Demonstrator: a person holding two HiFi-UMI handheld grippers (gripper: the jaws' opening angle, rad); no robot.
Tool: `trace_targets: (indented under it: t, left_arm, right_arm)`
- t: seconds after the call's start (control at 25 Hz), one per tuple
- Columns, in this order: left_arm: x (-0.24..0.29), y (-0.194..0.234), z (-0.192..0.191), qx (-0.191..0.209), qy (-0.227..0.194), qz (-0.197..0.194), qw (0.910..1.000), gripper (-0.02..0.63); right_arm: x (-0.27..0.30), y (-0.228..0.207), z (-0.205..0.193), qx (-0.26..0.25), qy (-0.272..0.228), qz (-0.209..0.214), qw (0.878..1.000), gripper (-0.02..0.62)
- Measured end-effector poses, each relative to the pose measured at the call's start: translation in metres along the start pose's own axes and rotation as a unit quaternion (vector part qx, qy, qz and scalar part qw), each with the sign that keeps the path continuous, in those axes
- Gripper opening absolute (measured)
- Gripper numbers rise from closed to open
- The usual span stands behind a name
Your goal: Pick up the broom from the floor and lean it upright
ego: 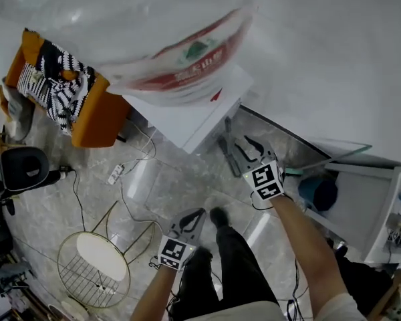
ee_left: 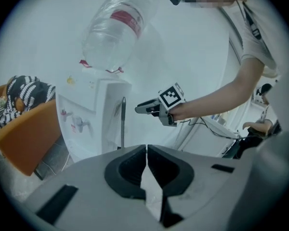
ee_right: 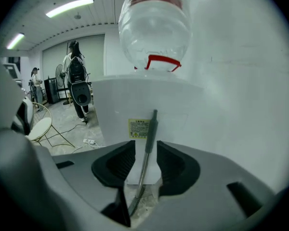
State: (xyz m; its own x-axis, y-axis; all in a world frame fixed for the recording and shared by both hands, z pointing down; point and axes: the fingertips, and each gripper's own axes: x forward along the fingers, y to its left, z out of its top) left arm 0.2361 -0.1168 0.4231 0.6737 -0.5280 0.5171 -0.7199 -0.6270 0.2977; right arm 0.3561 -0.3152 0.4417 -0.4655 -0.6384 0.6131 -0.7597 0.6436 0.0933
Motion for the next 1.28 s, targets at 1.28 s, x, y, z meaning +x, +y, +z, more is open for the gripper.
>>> trace_targets:
  t: [1.28]
  left_arm:
    - [-0.262, -0.057, 0.196, 0.077, -0.072, -0.041, 0.9936, 0.012]
  right_arm:
    - [-0.317, 0.154, 0.162, 0.058, -0.053, -0.078, 0.994, 0.0]
